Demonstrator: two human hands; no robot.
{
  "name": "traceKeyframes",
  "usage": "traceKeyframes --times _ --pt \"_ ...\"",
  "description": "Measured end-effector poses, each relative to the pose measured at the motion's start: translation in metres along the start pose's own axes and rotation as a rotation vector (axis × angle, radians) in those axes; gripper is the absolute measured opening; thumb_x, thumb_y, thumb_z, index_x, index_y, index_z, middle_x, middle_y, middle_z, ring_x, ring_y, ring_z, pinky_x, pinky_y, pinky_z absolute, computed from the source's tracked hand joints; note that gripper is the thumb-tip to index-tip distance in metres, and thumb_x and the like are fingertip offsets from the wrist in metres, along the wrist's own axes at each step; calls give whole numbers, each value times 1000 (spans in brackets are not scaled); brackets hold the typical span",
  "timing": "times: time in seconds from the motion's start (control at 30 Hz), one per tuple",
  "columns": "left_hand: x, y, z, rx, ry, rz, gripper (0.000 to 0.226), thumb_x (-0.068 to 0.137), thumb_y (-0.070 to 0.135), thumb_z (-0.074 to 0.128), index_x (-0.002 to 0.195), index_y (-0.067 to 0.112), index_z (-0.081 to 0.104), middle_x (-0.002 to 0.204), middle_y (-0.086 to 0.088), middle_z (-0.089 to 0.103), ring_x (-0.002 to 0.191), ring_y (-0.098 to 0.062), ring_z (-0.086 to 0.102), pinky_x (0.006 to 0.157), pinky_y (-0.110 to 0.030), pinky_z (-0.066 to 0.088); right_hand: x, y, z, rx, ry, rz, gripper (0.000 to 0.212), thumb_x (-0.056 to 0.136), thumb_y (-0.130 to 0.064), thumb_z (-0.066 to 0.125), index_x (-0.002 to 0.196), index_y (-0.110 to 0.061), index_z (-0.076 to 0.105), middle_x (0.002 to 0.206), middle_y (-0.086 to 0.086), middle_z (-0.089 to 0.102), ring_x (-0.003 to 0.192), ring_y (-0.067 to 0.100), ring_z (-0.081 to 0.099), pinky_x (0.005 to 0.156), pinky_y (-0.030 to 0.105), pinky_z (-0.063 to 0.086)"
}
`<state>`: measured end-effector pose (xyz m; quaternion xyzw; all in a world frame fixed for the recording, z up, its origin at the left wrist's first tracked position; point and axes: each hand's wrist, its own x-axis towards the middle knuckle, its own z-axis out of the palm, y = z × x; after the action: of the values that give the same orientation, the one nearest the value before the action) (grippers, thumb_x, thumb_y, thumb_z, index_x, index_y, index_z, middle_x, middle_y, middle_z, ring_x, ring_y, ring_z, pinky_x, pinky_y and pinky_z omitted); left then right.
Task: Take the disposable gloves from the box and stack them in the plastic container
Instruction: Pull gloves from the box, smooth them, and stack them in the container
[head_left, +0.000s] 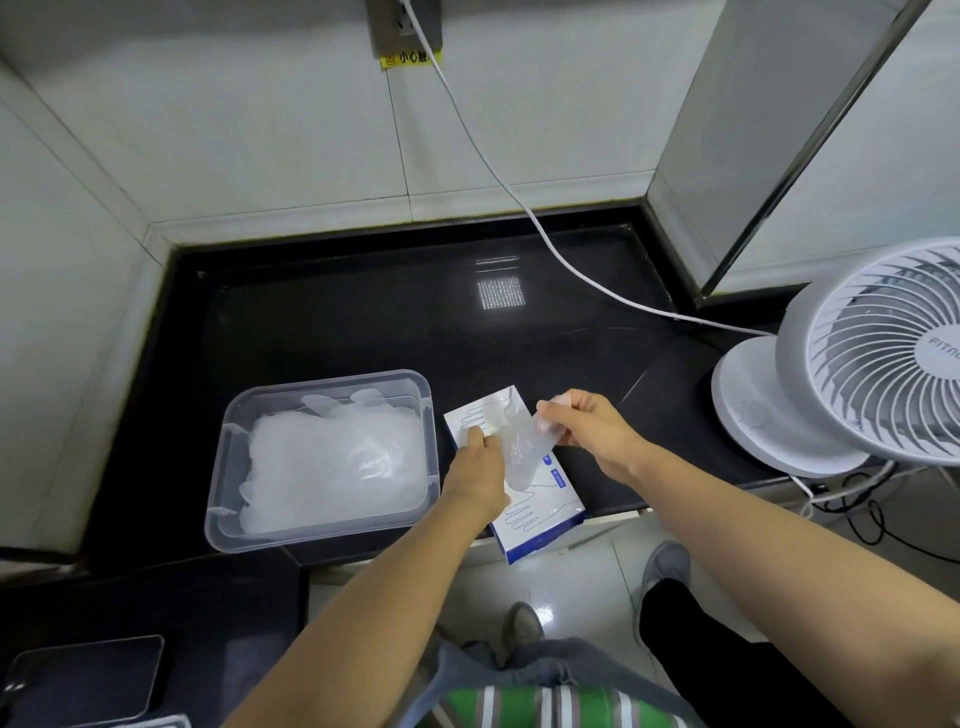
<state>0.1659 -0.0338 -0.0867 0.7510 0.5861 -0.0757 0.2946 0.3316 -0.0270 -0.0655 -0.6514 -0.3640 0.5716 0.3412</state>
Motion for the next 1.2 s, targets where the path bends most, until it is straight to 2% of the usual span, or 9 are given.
traceKeyframes --times 0.17,0.3,0.43,0.67,0.73,0.8,0.87,1.03,1.2 --pt "-1 -1 -1 -11 -16 3 72 81 19 78 140 17 36 142 -6 32 116 -25 54 99 -30 46 -3 0 -6 100 146 -68 34 98 -27 60 71 -17 43 62 3 46 51 13 43 42 25 37" --pt "-1 1 -1 14 -36 -1 71 82 17 77 140 15 36 143 -8 30 115 -24 55 97 -30 47 -3 -14 -16 238 216 -169 24 101 -29 54 81 -17 49 81 8 68 80 18 67 76 35 54" --pt "0 4 -16 -108 47 -35 40 96 21 55 134 10 47 135 -11 44 108 -28 59 83 -27 44 -4 -26 -17 406 110 -178 12 104 -21 48 103 -9 50 95 10 76 97 22 70 89 38 51" --pt "-3 19 -62 -1003 375 -103 25 99 34 43 109 20 61 120 -5 60 112 -22 56 99 -39 45 -7 -39 3 488 -153 -121 61 80 -19 78 125 10 49 134 29 55 125 40 56 111 57 39" --pt "-4 19 -74 -1130 260 -152 44 91 58 50 116 22 57 125 0 57 116 -19 53 105 -40 42 -2 -41 9 512 -235 -110 56 79 -20 80 122 6 54 135 29 53 127 42 52 115 56 31" --pt "-6 11 -80 -1254 101 -179 88 67 79 61 133 21 53 133 3 55 122 -17 51 109 -42 38 -5 -48 17 531 -271 -102 22 86 -11 67 105 -6 60 115 20 63 112 32 59 104 45 42" --pt "-9 1 -82 -1349 57 -110 103 50 83 69 134 24 55 133 5 58 124 -13 52 108 -38 39 -7 -53 26 535 -307 -106 17 92 -3 53 106 -9 61 100 10 68 100 22 64 93 34 48" --pt "-18 -22 -94 -1406 339 57 16 92 30 66 98 16 70 96 5 74 94 -4 67 85 -20 49 -3 -56 47 455 -306 -87 38 92 3 46 128 1 59 108 16 67 92 20 65 89 32 49" --pt "-24 -49 -107 -1239 599 66 24 90 22 70 108 6 65 98 -4 71 88 -8 68 74 -20 52 -1 -60 69 385 -217 -49 22 90 8 50 99 -5 66 84 11 68 76 18 64 70 24 52"
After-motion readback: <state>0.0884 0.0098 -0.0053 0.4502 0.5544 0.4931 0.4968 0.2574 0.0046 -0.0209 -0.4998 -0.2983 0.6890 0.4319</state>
